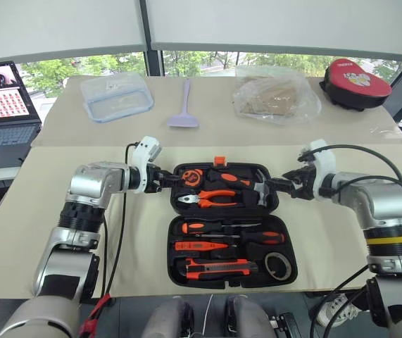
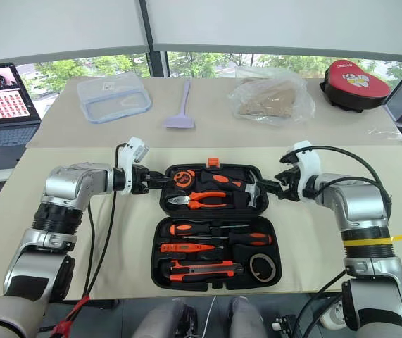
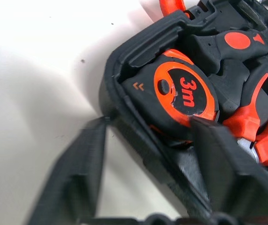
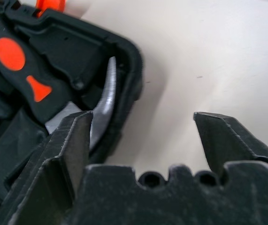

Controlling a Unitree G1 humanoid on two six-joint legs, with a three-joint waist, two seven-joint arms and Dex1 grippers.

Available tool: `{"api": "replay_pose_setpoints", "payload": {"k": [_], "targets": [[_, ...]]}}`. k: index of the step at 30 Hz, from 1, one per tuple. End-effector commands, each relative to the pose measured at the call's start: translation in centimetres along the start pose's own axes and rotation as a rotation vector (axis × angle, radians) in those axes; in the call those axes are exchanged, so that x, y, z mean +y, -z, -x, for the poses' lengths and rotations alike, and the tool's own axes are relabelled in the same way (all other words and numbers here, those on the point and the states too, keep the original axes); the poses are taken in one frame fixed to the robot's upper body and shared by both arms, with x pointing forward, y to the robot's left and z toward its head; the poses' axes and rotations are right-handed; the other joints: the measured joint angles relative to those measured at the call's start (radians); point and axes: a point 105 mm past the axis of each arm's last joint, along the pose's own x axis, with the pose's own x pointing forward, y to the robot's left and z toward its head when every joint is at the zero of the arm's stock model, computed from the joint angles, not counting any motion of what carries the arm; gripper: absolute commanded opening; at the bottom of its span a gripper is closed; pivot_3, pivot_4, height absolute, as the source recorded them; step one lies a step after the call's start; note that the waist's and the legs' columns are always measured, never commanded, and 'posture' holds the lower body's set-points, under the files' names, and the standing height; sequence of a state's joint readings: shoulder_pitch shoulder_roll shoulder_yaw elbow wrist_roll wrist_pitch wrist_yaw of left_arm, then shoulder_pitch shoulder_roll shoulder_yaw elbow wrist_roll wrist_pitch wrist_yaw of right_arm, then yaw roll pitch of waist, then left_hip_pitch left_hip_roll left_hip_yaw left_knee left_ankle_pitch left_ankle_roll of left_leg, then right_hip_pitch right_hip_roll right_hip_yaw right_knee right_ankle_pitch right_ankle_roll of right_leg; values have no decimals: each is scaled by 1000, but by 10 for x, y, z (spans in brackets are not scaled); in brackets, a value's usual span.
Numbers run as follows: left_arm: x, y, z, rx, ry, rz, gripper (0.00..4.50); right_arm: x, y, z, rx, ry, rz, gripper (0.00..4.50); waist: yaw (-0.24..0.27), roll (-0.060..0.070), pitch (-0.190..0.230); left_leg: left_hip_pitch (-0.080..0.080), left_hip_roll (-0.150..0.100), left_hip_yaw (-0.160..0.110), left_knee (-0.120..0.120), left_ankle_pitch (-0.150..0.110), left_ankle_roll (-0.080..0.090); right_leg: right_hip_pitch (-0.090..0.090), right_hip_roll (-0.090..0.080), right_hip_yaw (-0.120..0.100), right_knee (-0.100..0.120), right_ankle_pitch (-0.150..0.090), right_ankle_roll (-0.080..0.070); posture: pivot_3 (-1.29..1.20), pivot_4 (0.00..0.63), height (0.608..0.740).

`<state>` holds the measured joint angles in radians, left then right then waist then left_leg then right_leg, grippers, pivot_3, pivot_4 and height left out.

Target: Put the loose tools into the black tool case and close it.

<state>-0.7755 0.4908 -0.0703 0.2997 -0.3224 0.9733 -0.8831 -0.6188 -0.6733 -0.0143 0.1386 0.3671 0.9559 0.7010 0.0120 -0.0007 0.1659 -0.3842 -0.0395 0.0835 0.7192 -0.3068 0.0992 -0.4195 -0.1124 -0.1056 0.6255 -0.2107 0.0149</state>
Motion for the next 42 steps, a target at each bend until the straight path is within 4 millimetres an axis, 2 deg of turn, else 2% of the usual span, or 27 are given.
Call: {"api": "replay_pose_setpoints", "payload": {"k": [1, 3, 5, 7, 10, 12, 17, 20, 23, 25, 27, 30, 34, 37, 41, 42], "targets": [[-7, 11, -2, 32, 20, 7, 1053, 7, -5, 4, -16, -3, 21, 1988, 1, 0, 0, 1, 0, 0, 0, 0, 0, 1, 0, 0, 0, 0, 0, 0, 150, 728], [-8, 12, -2, 30, 18, 14, 383, 11, -3, 4, -15, -11, 14, 1219, 0, 0, 0, 2, -1, 0, 0, 0, 0, 1, -1, 1, -1, 0, 0, 0, 150, 728], [-9, 13, -1, 28, 20, 17, 76, 12, -3, 4, -19, -10, 7, 554, -1, 1, 0, 4, 0, 0, -1, 0, -1, 2, 0, 1, 0, 0, 0, 0, 150, 728], [-10, 13, -1, 22, 25, 19, 0, 13, -7, 3, -32, -5, 1, 47, -2, 0, 0, 7, 0, 0, -2, 0, -3, 3, -1, 2, 0, 0, 0, 0, 150, 728], [-13, 7, -1, -11, 34, 9, 0, 14, -20, 3, -77, 1, -3, 47, -4, 0, 0, 12, 0, 0, -4, 0, -5, 8, -1, 4, -1, 0, 0, 0, 150, 728], [-13, -7, -1, -74, 23, -12, 0, 17, -36, 3, -134, -4, -3, 47, -6, 0, 0, 13, 0, 0, -4, -1, -6, 9, -1, 5, -1, -1, 0, 0, 150, 728], [-8, -64, 5, -330, -38, -77, 0, 18, -86, 5, -288, 29, 26, 47, -5, 0, 1, 11, -1, 1, -4, -1, -13, 7, -2, 7, 0, 0, -1, 0, 150, 728], [-8, -96, 10, -454, -59, -150, 0, 11, -113, 7, -376, 72, 12, 47, -7, 0, 1, 1, -2, 1, -4, 4, -13, -5, -1, 8, 3, 3, -4, 0, 150, 728], [-15, -116, 12, -546, -50, -235, 0, 3, -125, 8, -440, 114, 19, 47, -8, 0, 1, -2, -2, 1, -7, 10, -6, -9, 1, 3, 4, 3, -5, 0, 150, 728], [-21, -120, 12, -578, -29, -272, 0, -1, -128, 8, -476, 142, 54, 47, -9, 0, 1, -3, -1, 1, -9, 10, -7, -8, 2, 0, 4, 3, -5, 0, 150, 728], [-27, -114, 10, -578, 2, -328, 0, 1, -123, 8, -502, 150, 121, 47, -11, 0, 1, -3, -2, 1, -11, 10, -7, -9, 2, -2, 3, 3, -4, 0, 150, 728], [-34, -92, 6, -532, 49, -365, 0, 9, -109, 8, -519, 122, 177, 47, -14, 0, 1, -4, -4, 1, -16, 10, -6, -9, 1, -5, 0, 2, -3, 0, 150, 728], [-34, -57, 6, -482, 52, -388, 0, 24, -84, 11, -542, 69, 215, 47, -14, 1, 1, -3, -4, -2, -20, 10, -6, -8, 1, -10, -2, 1, -2, 0, 150, 728], [-34, -37, 13, -492, 27, -368, 0, 34, -67, 20, -612, 70, 236, 47, -15, 0, 0, 2, -3, -2, -21, 10, -6, -2, 0, -12, -3, 0, -2, 0, 150, 728], [-41, -16, 25, -497, 6, -332, 1382, 57, -46, 42, -702, 14, 377, 0, -17, 2, -2, 11, -1, -2, -24, 10, -7, 8, 0, -10, -7, -1, -2, 0, 150, 728], [-43, -12, 29, -493, -1, -327, 1812, 61, -41, 48, -709, -5, 380, 361, -19, 1, -2, 13, 0, -2, -24, 10, -7, 9, 0, -10, -10, -1, -2, 0, 150, 728]]}}
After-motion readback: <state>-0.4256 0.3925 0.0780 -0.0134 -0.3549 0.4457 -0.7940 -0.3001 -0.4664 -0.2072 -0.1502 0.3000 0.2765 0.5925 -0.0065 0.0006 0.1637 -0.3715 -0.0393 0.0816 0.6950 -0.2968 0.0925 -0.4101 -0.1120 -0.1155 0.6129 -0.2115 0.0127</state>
